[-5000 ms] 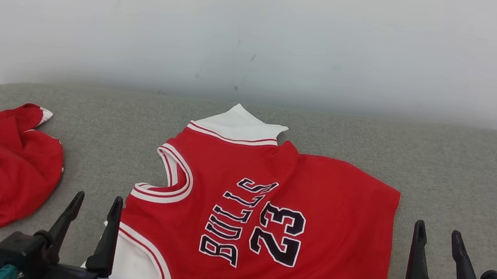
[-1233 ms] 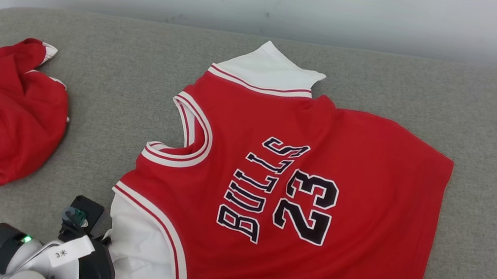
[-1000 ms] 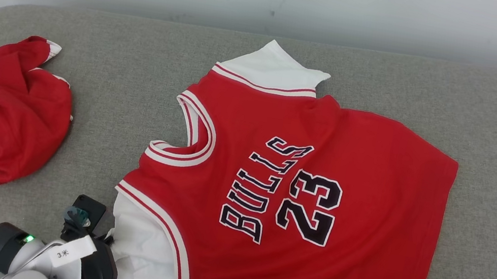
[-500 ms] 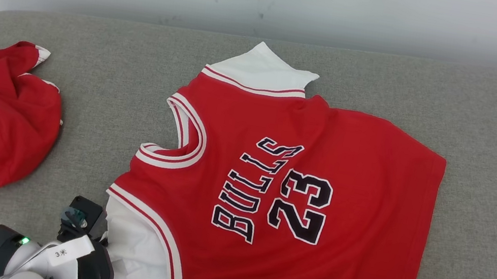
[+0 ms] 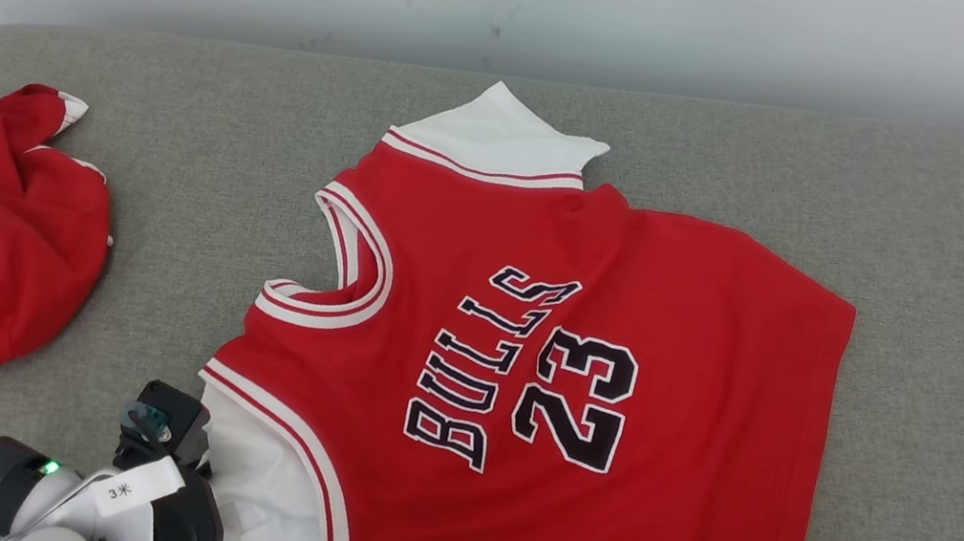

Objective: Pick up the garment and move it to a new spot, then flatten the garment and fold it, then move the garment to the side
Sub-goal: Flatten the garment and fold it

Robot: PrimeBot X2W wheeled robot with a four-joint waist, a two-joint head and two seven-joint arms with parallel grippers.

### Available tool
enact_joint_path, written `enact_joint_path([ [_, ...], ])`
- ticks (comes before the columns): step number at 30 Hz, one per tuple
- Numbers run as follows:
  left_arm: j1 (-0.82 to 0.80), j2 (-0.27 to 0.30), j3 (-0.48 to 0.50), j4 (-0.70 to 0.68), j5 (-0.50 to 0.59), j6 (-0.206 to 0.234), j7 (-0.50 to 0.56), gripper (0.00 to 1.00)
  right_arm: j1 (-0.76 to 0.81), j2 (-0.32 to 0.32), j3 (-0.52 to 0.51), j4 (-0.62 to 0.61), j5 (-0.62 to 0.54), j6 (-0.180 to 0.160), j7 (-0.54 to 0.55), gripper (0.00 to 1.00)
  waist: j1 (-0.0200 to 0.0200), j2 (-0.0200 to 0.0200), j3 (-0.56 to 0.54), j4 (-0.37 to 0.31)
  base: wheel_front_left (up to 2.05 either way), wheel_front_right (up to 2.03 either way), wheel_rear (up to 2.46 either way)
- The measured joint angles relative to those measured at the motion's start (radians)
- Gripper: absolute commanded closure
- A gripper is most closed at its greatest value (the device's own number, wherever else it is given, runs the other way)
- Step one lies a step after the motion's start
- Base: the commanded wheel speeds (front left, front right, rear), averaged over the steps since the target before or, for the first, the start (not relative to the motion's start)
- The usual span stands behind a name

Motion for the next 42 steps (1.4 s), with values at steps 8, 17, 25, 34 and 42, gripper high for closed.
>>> enact_joint_path([
  [8,0.024,-0.021,0.041,-0.017,-0.022,0.046,-0.023,1.00,0.011,-0.009,-0.083,-0.078,0.002,0.000,0.005,1.00,0.0001,0.0001,-0.009,-0.005,0.00,0.00,0.00],
  [17,0.129,-0.101,0.126,-0.071,-0.077,0.106,-0.100,1.00,-0.017,-0.039,-0.211,-0.132,-0.021,0.000,-0.011,1.00,0.0001,0.0002,-0.037,-0.023,0.00,0.00,0.00],
  [25,0.312,-0.132,0.193,-0.147,-0.112,0.122,-0.143,1.00,0.026,0.005,-0.203,-0.123,-0.018,-0.001,0.009,1.00,0.0000,0.0001,-0.051,-0.015,0.00,0.00,0.00],
  [34,0.367,-0.145,0.233,-0.199,-0.123,0.122,-0.152,1.00,0.039,0.024,-0.229,-0.126,-0.018,-0.001,0.025,1.00,0.0000,0.0001,-0.054,0.022,0.00,0.00,0.00],
  [42,0.485,-0.111,0.289,-0.290,-0.131,0.122,-0.134,1.00,0.054,0.031,-0.244,-0.148,-0.019,-0.001,0.053,1.00,0.0000,-0.0001,-0.056,0.025,0.00,0.00,0.00],
])
